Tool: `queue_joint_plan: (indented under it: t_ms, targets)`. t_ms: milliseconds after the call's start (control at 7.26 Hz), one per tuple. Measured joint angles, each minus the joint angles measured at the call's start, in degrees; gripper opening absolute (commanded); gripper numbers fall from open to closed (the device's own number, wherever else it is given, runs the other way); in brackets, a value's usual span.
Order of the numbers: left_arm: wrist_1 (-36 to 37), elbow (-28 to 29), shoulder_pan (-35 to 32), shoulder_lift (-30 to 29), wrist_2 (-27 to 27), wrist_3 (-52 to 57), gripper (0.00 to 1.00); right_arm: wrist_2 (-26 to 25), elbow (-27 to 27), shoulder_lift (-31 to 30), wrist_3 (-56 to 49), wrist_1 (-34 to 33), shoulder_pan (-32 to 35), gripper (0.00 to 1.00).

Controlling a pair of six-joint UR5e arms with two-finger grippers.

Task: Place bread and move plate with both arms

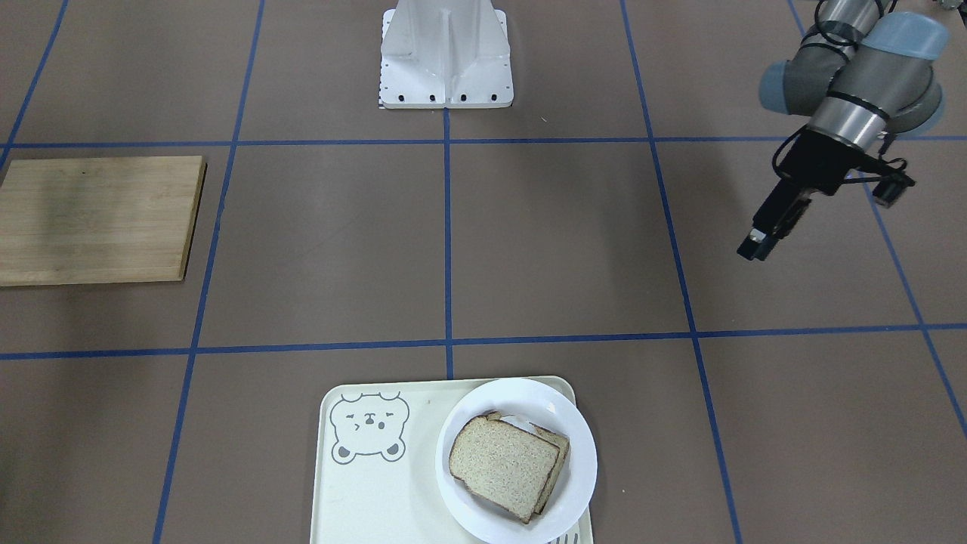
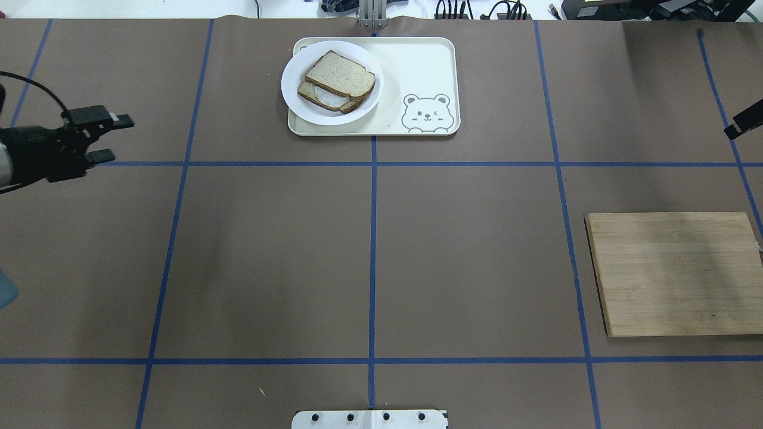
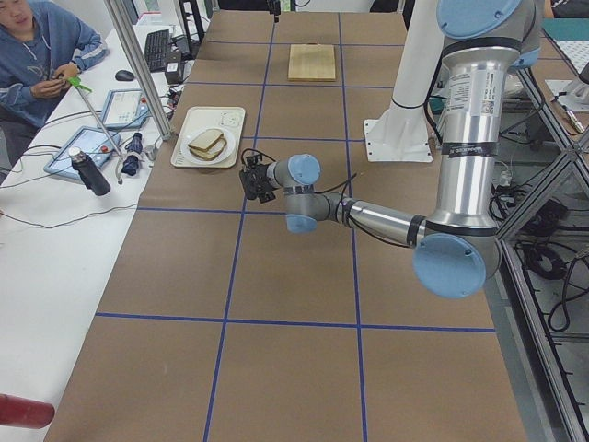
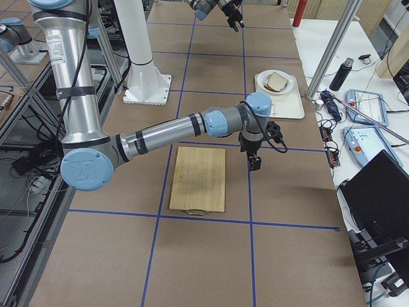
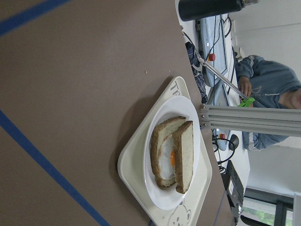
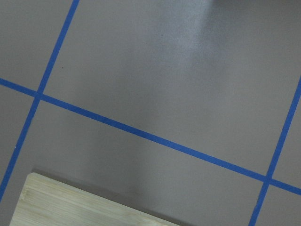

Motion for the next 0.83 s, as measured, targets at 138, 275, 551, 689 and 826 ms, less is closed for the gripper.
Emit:
queue_joint_plan:
  t_ms: [138,275,551,689,826]
  targets:
    - [2.04,0.33,-2.29,3.72,-0.92,12.37,0.97,-0.06,-0.14,0.67,0.05,0.02,0.65,1.0]
    - [5.89,0.58,-4.84,6.1,-1.69,24.38,0.97,-0.06,-0.11,1.03,0.05,0.0,2.38,1.0]
    - [20.23,0.61,-11.71,7.08,-3.33,53.68,0.97,-0.47,0.07,1.13,-0.01,-0.01,6.4,1.0]
    - [29.25,0.46,-16.03,5.66,-6.2,65.53,0.98,-1.8,0.0,0.81,-0.1,0.0,7.3,1.0]
    - [39.95,0.29,-21.01,2.53,-12.44,73.98,0.98,-3.55,-0.13,-0.12,-0.21,-0.1,7.65,1.0]
